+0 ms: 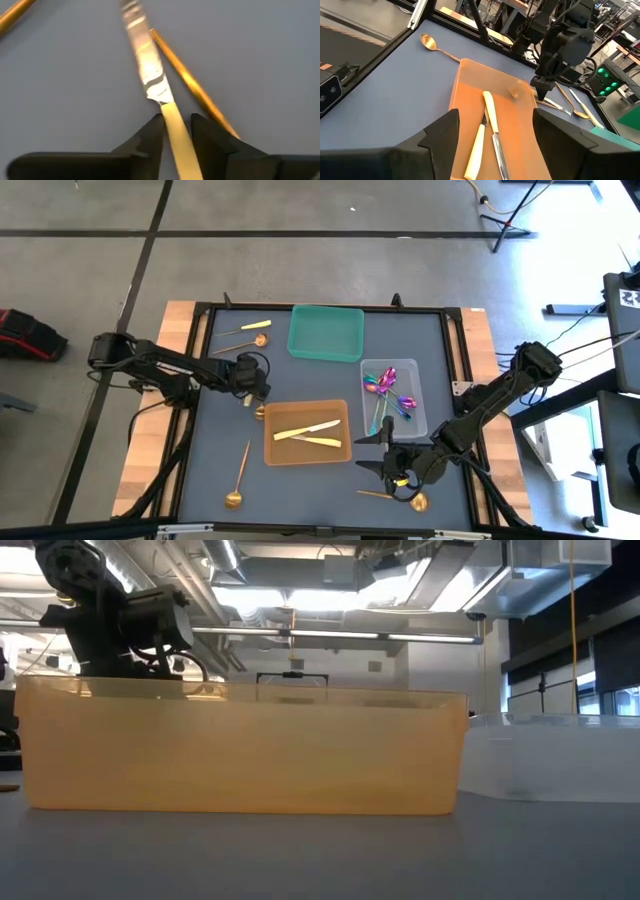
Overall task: Sort silverware by color (type)
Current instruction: Put the yellow table knife into the orange bin
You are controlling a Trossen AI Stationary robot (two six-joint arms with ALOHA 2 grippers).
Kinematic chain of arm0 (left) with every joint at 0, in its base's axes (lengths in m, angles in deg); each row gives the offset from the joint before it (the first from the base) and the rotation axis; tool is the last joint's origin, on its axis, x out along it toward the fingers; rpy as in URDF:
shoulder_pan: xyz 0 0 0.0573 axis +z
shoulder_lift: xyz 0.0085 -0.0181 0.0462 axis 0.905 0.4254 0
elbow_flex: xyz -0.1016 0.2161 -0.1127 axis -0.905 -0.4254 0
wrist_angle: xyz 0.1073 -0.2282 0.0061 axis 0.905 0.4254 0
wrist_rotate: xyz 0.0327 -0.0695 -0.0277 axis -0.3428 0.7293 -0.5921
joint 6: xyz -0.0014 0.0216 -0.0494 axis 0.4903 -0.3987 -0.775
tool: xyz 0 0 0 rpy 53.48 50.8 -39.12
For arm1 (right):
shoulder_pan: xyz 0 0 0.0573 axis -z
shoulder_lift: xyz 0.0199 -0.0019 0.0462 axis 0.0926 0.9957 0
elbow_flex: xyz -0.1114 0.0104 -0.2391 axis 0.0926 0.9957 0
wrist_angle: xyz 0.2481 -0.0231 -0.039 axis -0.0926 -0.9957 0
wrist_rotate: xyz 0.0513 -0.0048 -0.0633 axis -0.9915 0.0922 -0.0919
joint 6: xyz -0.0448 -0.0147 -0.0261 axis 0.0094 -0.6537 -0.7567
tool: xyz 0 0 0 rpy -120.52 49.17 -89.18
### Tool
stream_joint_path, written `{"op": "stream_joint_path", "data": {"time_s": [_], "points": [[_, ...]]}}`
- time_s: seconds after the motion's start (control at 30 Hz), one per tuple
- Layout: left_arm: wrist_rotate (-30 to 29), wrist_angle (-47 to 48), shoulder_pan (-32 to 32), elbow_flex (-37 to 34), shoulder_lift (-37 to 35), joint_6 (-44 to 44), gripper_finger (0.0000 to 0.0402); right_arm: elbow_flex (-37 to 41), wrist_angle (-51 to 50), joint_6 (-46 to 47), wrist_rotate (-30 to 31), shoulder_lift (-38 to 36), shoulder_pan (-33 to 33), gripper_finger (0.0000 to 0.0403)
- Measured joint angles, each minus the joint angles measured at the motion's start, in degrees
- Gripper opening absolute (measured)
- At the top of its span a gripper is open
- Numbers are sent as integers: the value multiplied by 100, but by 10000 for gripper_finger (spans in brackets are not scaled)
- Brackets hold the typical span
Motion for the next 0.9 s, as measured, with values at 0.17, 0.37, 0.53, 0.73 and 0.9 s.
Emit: {"op": "stream_joint_path", "data": {"time_s": [0.17,0.37,0.53,0.73,0.9], "points": [[-139,-4,-68,-3,-18,49,41,0,-12,0,1,0,0,239],[-313,332,-273,208,-303,137,40,0,-32,0,0,0,0,239],[-411,413,-637,771,-665,650,47,0,-33,0,0,0,0,239],[-555,-72,-1307,1570,-786,1945,49,0,-28,0,0,0,0,239],[-132,-1407,-1829,1632,-764,3035,49,0,-30,140,0,0,0,239]]}}
